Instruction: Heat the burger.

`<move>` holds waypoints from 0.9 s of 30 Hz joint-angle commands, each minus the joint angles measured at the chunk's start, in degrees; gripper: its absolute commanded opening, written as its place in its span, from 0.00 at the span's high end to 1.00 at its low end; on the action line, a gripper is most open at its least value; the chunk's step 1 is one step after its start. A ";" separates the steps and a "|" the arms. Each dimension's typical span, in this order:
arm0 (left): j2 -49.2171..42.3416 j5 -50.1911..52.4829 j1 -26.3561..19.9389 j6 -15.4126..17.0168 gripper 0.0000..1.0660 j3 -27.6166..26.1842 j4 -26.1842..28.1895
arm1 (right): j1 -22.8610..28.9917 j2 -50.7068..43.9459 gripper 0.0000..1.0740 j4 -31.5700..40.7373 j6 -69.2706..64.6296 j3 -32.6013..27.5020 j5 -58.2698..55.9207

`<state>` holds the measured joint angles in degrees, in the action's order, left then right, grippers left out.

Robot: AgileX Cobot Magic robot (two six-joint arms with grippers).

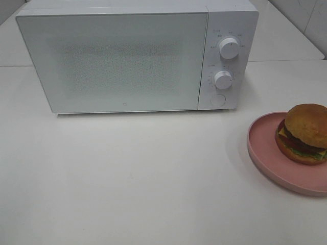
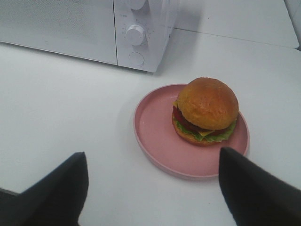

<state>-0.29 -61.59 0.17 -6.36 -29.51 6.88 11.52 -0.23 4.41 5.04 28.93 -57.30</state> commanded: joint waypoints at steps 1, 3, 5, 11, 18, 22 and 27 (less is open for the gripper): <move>-0.57 2.41 -0.17 0.11 1.00 0.97 0.69 | -1.03 -1.66 0.34 0.00 0.23 0.06 0.40; -0.52 2.41 -0.17 0.17 1.00 0.97 0.69 | -2.29 -1.66 0.34 0.06 0.23 0.06 0.40; -0.29 2.41 -0.17 0.17 1.00 0.97 0.74 | -6.59 -1.66 0.34 0.06 0.23 0.06 0.40; -0.29 2.41 -0.17 0.23 1.00 0.97 0.74 | -13.69 -1.66 0.34 0.06 0.23 0.06 0.40; -0.29 2.41 -0.17 0.23 1.00 0.97 0.74 | -14.38 -1.66 0.34 0.06 0.23 0.06 0.40; -0.29 2.41 -0.17 0.23 1.00 0.97 0.74 | -14.38 -1.66 0.34 0.06 0.23 0.06 0.40; -0.29 2.41 -0.17 0.23 1.00 0.97 0.74 | -14.38 -1.66 0.34 0.06 0.23 0.06 0.40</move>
<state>-0.29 -59.76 0.17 -6.30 -28.59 7.10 -2.52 -0.23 4.41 5.04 28.93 -57.30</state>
